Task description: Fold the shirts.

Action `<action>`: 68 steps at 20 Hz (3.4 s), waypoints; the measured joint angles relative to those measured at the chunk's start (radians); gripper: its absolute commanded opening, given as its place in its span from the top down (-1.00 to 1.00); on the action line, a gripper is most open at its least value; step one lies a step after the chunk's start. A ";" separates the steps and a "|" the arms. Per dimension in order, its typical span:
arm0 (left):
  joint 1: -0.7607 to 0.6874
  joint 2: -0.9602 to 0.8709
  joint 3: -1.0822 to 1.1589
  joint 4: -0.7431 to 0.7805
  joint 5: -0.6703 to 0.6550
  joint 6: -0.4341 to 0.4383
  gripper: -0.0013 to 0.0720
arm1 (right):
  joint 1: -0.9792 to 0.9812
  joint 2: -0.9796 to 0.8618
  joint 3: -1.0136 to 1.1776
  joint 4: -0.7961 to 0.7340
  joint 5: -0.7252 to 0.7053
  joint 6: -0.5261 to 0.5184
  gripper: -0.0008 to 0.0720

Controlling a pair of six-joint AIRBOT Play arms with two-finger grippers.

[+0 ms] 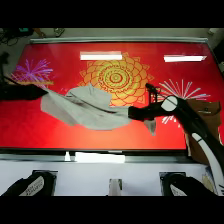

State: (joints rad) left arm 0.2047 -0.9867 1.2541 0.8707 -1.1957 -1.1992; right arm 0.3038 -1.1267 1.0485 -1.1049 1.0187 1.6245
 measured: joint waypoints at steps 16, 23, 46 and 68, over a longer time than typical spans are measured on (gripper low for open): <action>0.000 0.303 0.673 0.076 0.497 -0.092 0.85 | 0.001 0.341 0.841 -0.449 0.460 0.210 0.89; 0.000 0.108 0.497 0.175 0.123 -0.088 0.85 | 0.000 0.231 0.314 -0.279 0.498 0.262 0.89; 0.007 -0.492 0.068 0.340 -0.078 -0.215 -0.23 | -0.406 -0.160 0.007 0.011 0.061 0.132 -0.24; -0.083 -0.582 -0.250 0.217 0.061 -0.163 0.85 | -0.545 -0.141 -0.162 -0.120 0.404 -0.008 -0.57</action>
State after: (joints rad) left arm 0.1215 -1.5688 1.0042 1.0874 -1.1347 -1.3624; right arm -0.2413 -1.2678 0.8867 -1.2247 1.4231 1.6169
